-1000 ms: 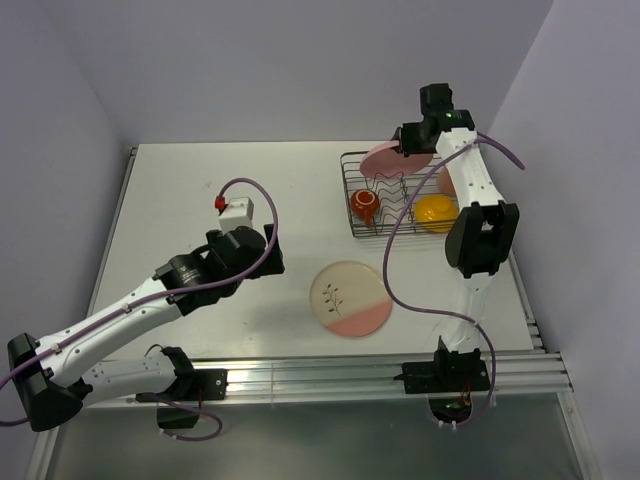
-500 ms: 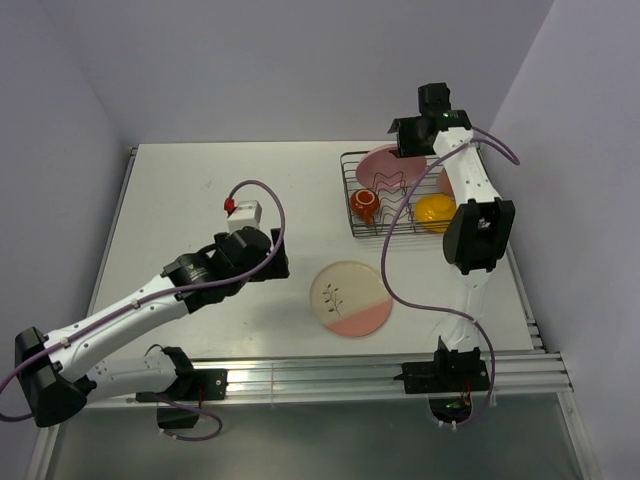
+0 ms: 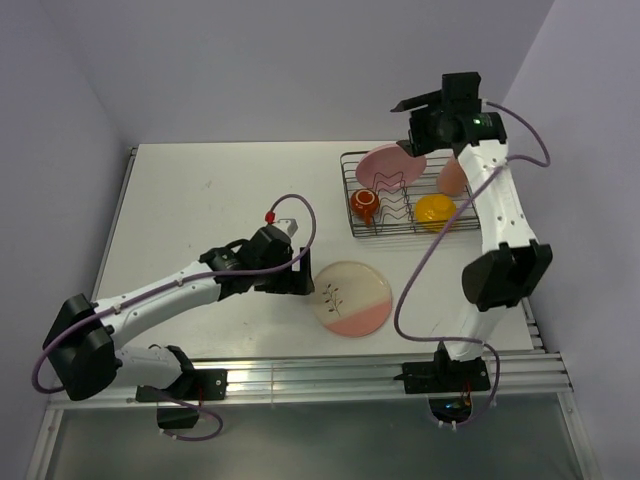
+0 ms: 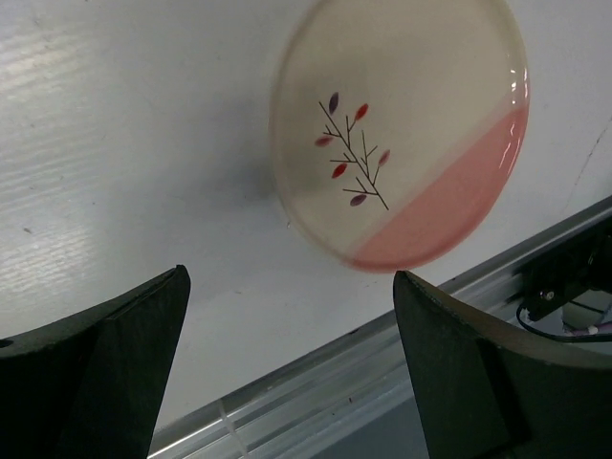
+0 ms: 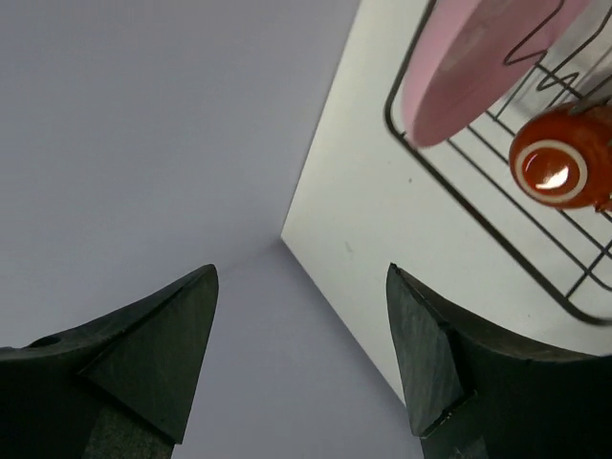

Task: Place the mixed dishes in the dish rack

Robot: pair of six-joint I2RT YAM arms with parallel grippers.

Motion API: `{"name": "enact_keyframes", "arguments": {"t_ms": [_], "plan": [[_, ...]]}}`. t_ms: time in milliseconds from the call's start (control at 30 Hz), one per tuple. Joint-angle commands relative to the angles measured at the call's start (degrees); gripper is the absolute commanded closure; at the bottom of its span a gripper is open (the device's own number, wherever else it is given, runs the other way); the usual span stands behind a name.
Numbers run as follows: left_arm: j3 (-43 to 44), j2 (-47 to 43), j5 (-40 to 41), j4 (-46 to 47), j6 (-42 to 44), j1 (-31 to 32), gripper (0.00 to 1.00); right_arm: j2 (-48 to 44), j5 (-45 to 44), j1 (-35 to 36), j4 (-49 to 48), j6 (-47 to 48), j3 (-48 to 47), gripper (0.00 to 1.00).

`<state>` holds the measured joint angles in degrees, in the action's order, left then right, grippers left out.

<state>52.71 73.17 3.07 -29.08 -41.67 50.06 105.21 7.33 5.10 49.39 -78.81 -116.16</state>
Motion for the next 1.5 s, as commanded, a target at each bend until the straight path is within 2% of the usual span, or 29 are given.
{"name": "enact_keyframes", "arguments": {"t_ms": [0,67,167,200,267,300,400,567,667,800,1000,1333,1467], "plan": [[-0.33,1.71,-7.73,4.38,-0.25,-0.84,0.07,-9.29,1.89,0.96,1.93,6.54,3.12,0.22],[-0.32,3.29,-8.69,4.56,-0.52,-0.84,0.07,-11.59,2.68,2.01,5.62,13.10,5.32,0.24],[-1.02,5.05,-11.32,5.79,-1.75,-0.84,0.09,-17.65,0.32,5.78,11.08,21.02,14.00,0.25],[-1.20,5.49,-12.20,6.66,-2.18,-0.84,0.10,-22.37,-0.21,8.14,10.82,22.54,21.95,0.26],[-1.12,7.15,-14.05,6.49,-2.71,-0.84,0.11,-27.14,-1.18,10.35,10.21,24.57,30.25,0.27],[-0.94,7.69,-14.32,6.23,-3.06,-0.84,0.11,-30.99,0.39,11.06,9.77,25.27,37.77,0.28],[-0.15,9.45,-16.25,5.35,-3.68,-0.84,0.12,-36.54,1.11,13.17,11.08,27.65,46.69,0.32],[-0.59,10.41,-20.28,7.45,-5.09,-0.93,0.12,-44.47,-4.96,13.88,15.12,28.62,52.43,0.33],[-0.59,11.47,-22.66,9.12,-6.05,-0.93,0.12,-45.18,-2.51,13.97,15.39,28.09,58.83,0.33],[0.73,12.44,-24.95,9.48,-7.02,-0.93,0.12,-47.90,-0.74,14.32,10.83,26.51,69.55,0.36],[1.87,12.44,-25.22,8.52,-7.37,-0.93,0.12,-48.79,-0.65,14.50,5.38,26.16,77.29,0.38],[1.35,10.07,-23.73,5.88,-7.20,-1.02,0.12,-43.69,-1.00,15.28,-4.91,25.54,81.70,0.41],[0.82,9.19,-23.46,5.26,-7.37,-1.28,0.12,-40.97,-2.23,16.51,-9.39,24.14,82.76,0.45]]}}
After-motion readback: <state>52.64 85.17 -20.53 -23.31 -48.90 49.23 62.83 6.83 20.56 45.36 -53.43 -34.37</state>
